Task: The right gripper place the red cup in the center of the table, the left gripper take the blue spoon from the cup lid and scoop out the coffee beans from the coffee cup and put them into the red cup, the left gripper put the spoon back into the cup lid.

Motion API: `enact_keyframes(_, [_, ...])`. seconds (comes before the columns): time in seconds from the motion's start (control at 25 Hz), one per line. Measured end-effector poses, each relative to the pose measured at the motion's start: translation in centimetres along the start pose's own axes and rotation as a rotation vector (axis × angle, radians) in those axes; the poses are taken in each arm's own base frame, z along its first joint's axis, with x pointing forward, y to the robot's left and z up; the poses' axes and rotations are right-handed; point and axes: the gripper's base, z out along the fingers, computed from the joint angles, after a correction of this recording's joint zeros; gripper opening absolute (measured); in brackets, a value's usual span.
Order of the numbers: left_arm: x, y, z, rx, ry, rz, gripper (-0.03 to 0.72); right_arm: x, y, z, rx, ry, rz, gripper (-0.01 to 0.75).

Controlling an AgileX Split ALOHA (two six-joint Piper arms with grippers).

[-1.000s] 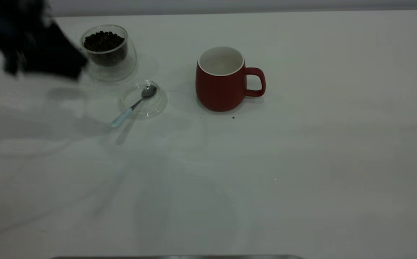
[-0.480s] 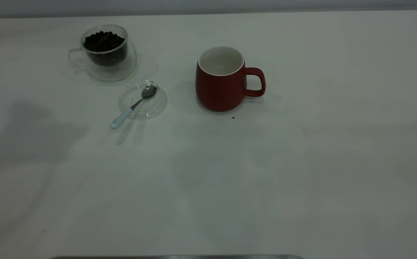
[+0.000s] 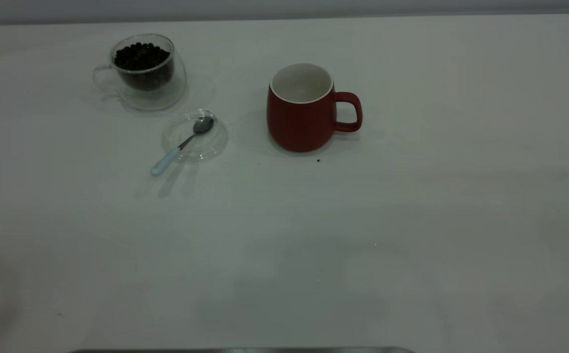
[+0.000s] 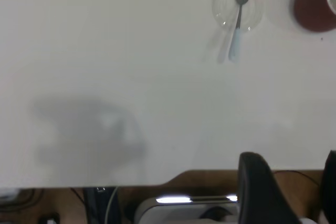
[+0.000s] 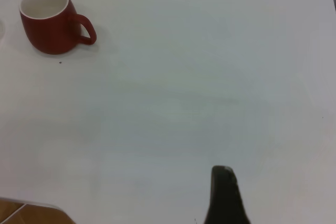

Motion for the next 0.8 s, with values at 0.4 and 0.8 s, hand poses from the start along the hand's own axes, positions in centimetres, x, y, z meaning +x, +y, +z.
enact_keyframes(0.4, [12.4,1.3,0.5,-0.148,-0.112,0.016,0.348,0.0,0.0,0.0,0.000,0.000,0.000,0.549])
enact_keyframes(0.8, [17.6,1.9,2.7,-0.100,-0.221,0.159,0.348,0.0,0.0,0.0,0.000,0.000,0.000,0.549])
